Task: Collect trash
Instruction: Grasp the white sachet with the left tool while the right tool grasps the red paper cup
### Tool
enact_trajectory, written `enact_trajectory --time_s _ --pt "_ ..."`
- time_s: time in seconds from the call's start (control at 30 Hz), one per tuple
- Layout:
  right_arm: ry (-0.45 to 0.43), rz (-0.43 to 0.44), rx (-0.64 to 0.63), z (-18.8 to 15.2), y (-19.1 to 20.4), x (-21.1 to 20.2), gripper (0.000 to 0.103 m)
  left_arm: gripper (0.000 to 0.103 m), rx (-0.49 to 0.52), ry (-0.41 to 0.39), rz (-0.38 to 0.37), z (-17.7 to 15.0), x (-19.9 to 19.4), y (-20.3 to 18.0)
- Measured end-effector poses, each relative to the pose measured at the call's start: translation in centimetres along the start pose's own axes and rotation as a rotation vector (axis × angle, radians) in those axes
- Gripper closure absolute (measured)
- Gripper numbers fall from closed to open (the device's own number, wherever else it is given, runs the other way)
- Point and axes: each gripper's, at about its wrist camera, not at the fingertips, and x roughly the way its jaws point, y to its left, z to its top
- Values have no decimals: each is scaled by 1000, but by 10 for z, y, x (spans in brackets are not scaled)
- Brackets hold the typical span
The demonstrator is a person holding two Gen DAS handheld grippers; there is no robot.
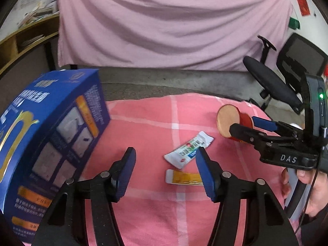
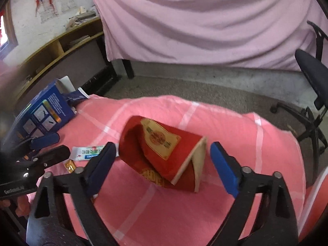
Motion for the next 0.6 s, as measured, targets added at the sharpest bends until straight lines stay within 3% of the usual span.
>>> enact_trajectory --time_s 0.1,0.27,0.4,0.47,0.6 --pt "27 13 28 -4 -11 -1 9 49 39 44 -7 4 11 -10" --pt "26 46 59 -9 -24 -9 10 49 141 100 -16 14 28 -28" --pt "24 66 69 -12 -30 -14 10 49 249 160 29 14 42 -43" --pt "21 71 77 -15 -33 -17 10 63 273 173 36 12 44 -47" --pt "14 75 85 -20 -38 -25 10 76 259 188 22 10 47 -48"
